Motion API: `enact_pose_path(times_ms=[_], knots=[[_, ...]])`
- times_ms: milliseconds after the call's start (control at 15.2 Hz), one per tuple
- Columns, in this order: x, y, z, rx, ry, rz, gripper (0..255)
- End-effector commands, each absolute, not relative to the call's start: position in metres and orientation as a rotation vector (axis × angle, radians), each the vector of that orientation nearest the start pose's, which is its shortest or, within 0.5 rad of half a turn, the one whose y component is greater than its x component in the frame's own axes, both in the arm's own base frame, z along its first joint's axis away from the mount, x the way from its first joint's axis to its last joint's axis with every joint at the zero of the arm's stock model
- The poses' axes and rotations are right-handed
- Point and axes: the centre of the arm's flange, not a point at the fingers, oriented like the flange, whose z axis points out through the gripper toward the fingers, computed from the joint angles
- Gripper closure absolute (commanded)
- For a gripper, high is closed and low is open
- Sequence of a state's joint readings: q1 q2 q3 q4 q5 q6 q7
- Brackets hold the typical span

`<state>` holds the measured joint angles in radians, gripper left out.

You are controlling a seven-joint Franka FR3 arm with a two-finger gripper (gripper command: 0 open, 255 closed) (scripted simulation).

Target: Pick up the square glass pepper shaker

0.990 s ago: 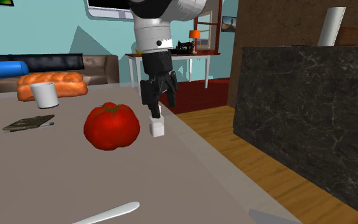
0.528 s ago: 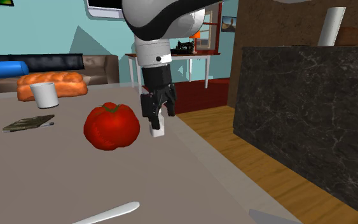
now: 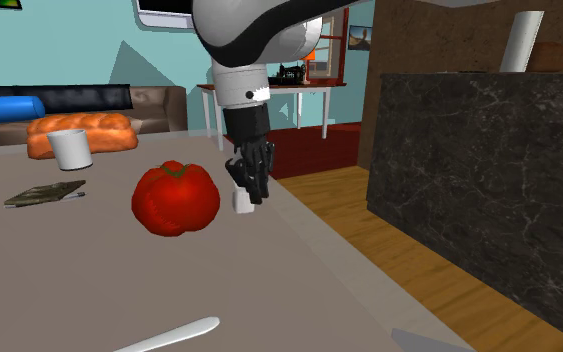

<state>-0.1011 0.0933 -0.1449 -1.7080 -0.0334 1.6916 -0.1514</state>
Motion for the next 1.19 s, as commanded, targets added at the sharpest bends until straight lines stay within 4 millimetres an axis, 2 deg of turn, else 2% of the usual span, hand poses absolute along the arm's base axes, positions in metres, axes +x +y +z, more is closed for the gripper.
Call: enact_pose_path(times_ms=[0,132,1122], knots=[[0.562,-0.142,0.517,-3.157,0.141,0.184,255],[0.563,-0.142,0.517,-3.157,0.141,0.184,255],[0.563,-0.142,0.596,-3.157,0.141,0.184,255]])
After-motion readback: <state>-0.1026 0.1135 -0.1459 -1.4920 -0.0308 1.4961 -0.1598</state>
